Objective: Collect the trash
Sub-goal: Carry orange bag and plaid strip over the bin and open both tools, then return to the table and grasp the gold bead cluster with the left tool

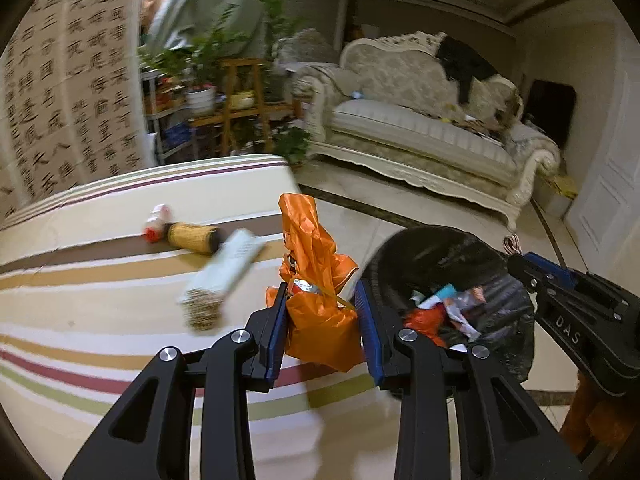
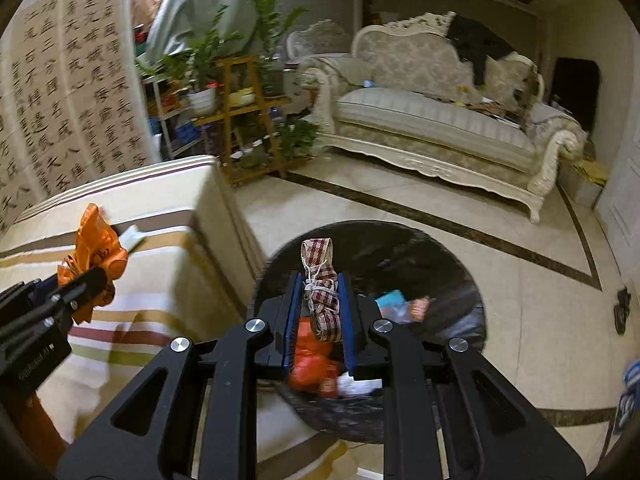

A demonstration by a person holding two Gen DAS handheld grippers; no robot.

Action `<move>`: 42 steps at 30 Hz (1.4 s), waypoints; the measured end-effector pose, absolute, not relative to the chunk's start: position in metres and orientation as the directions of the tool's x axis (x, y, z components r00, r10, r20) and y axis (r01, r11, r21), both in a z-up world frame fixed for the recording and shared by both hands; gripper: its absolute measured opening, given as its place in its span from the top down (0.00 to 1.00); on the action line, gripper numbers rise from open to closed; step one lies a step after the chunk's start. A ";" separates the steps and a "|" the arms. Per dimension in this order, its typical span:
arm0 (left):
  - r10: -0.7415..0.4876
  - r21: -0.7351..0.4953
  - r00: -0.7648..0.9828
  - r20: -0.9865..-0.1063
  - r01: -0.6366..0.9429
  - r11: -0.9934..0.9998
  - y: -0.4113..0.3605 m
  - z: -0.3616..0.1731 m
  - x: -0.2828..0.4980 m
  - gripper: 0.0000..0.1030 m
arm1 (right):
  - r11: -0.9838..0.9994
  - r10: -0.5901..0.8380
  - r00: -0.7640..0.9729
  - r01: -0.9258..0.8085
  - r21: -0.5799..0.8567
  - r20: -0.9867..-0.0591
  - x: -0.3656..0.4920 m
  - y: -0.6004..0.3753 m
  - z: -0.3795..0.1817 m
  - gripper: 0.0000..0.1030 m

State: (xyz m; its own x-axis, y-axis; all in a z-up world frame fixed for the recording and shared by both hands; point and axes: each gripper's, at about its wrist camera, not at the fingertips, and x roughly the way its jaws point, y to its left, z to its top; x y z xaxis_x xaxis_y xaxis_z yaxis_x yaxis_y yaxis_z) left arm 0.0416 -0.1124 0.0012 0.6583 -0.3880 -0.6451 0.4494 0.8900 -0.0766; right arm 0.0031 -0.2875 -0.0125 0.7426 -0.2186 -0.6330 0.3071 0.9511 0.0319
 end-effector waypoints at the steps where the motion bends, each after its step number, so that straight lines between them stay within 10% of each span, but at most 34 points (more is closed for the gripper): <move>1: -0.391 -0.071 0.654 -0.647 0.458 0.886 -0.118 0.000 0.043 0.68 | 0.947 -0.225 0.740 0.318 0.036 -0.634 0.003 -0.294 -0.014 0.83; 21: -0.403 0.007 0.608 -0.684 0.557 0.830 -0.218 -0.023 0.068 0.67 | 0.899 -0.279 0.695 0.433 0.075 -0.663 0.017 -0.363 -0.044 0.82; 31: -0.397 0.003 0.614 -0.682 0.545 0.839 -0.219 -0.024 0.069 0.31 | 0.878 -0.300 0.693 0.469 0.094 -0.656 0.014 -0.374 -0.047 0.61; 42: -0.355 0.023 0.645 -0.677 0.500 0.865 -0.197 -0.015 0.071 0.26 | 0.880 -0.285 0.704 0.461 0.114 -0.651 0.009 -0.368 -0.042 0.49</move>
State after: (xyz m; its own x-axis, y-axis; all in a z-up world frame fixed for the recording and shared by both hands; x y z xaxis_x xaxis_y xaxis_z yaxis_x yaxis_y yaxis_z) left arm 0.0713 -0.1966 -0.0149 0.6448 -0.3546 -0.6771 0.5005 0.8654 0.0233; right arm 0.0088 -0.3677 -0.0420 0.7038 -0.2850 -0.6507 0.4614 0.8799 0.1137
